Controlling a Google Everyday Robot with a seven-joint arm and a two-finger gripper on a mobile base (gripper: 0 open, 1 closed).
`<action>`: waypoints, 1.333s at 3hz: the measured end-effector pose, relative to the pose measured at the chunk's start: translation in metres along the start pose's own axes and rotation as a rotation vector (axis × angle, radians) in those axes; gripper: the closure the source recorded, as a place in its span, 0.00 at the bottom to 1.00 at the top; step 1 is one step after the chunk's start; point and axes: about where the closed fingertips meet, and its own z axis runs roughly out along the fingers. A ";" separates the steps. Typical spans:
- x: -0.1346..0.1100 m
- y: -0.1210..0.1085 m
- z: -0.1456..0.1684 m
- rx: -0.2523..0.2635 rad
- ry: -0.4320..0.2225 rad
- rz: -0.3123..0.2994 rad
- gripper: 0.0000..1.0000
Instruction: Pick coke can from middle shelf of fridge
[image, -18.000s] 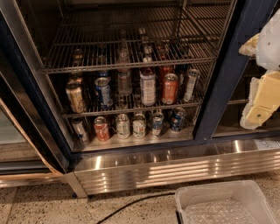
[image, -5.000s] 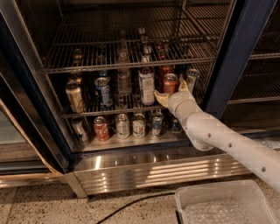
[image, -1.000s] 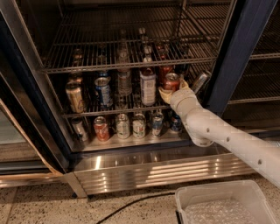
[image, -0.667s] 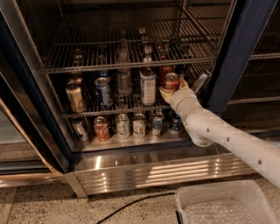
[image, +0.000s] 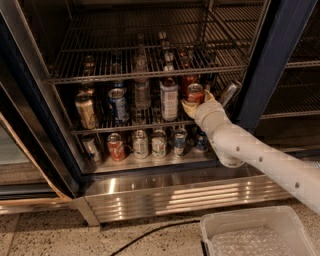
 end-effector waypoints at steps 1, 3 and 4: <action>-0.005 -0.003 -0.003 -0.006 -0.009 0.025 1.00; -0.025 -0.007 -0.021 -0.041 -0.057 0.077 1.00; -0.030 -0.004 -0.027 -0.060 -0.067 0.095 1.00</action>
Offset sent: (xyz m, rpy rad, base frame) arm -0.0214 -0.0131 0.0342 0.1030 -0.0353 0.0395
